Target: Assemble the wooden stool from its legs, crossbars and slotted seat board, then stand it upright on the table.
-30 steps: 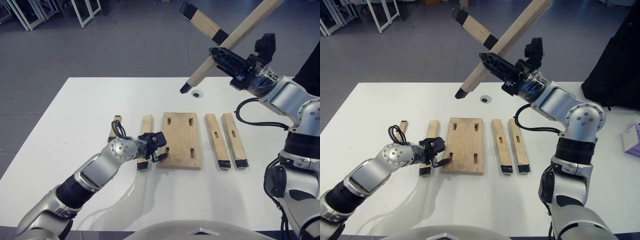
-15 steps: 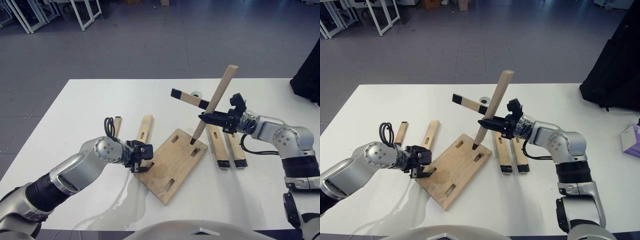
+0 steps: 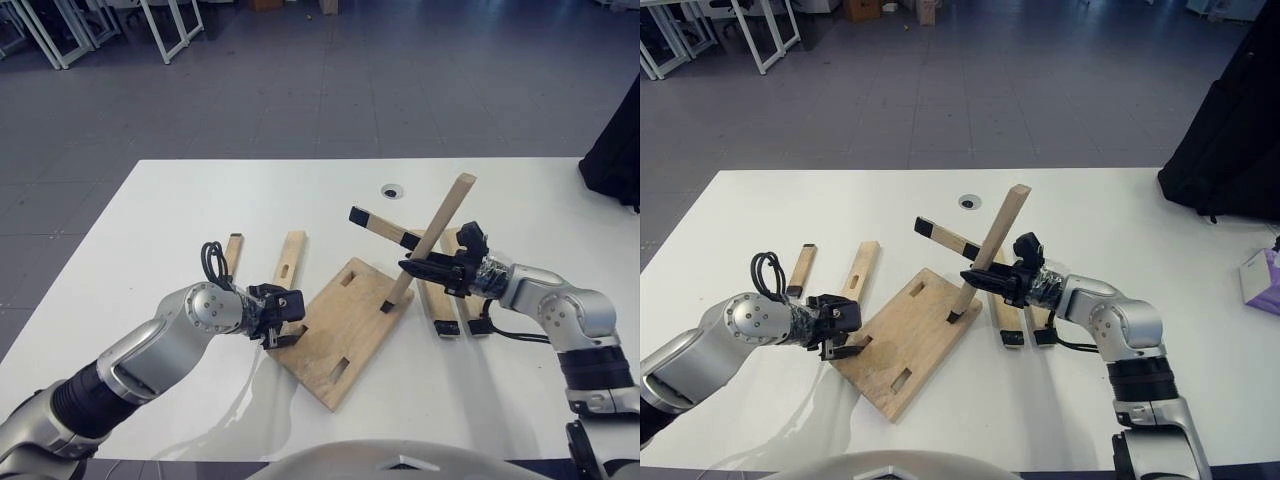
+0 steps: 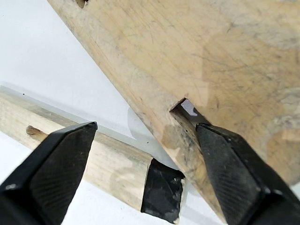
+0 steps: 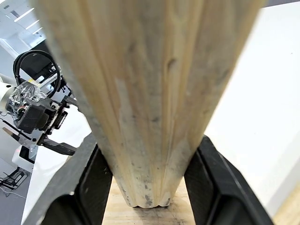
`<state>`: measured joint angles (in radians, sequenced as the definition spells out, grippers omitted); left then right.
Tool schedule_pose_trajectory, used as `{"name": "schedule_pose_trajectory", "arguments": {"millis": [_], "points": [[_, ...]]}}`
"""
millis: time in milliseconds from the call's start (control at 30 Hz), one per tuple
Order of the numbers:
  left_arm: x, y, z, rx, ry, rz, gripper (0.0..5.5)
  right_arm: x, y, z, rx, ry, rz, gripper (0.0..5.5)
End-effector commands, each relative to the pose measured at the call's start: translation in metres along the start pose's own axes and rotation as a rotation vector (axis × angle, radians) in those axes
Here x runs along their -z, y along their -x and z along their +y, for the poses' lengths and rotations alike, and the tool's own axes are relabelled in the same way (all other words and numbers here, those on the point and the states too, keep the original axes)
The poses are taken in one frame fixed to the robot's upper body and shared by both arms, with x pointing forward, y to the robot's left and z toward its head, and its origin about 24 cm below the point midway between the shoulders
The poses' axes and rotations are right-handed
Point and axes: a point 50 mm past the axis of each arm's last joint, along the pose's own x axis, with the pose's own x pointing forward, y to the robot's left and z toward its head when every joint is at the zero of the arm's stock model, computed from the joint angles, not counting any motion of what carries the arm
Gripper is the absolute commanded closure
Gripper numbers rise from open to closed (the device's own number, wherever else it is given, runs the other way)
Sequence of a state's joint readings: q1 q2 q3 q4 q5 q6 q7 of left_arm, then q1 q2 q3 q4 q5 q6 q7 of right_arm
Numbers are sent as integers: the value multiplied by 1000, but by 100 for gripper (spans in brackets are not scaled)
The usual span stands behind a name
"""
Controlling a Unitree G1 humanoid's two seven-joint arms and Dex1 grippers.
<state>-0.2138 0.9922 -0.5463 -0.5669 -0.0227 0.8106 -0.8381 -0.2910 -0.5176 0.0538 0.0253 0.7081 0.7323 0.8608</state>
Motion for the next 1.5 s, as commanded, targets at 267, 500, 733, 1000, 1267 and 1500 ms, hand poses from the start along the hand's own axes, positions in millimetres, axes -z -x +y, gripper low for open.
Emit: {"name": "schedule_pose_trajectory", "arguments": {"millis": [267,500,733,1000,1267,1500], "points": [[3,-14,-16,42,192,-23,159,73,-15,21,118,270,286,346],[-8,-16,-11,28,256,-103,159,106,3,-20,242,212,417,346],[-11,-16,2,-21,273,-126,159,10,-19,-28,73,360,232,346],[0,-12,15,-112,223,-46,159,-3,-20,-25,1,406,237,264],[7,-1,33,-242,239,-6,159,-20,4,-11,2,543,313,132],[-26,16,34,-143,388,-260,159,-6,9,-3,100,668,384,132]]}}
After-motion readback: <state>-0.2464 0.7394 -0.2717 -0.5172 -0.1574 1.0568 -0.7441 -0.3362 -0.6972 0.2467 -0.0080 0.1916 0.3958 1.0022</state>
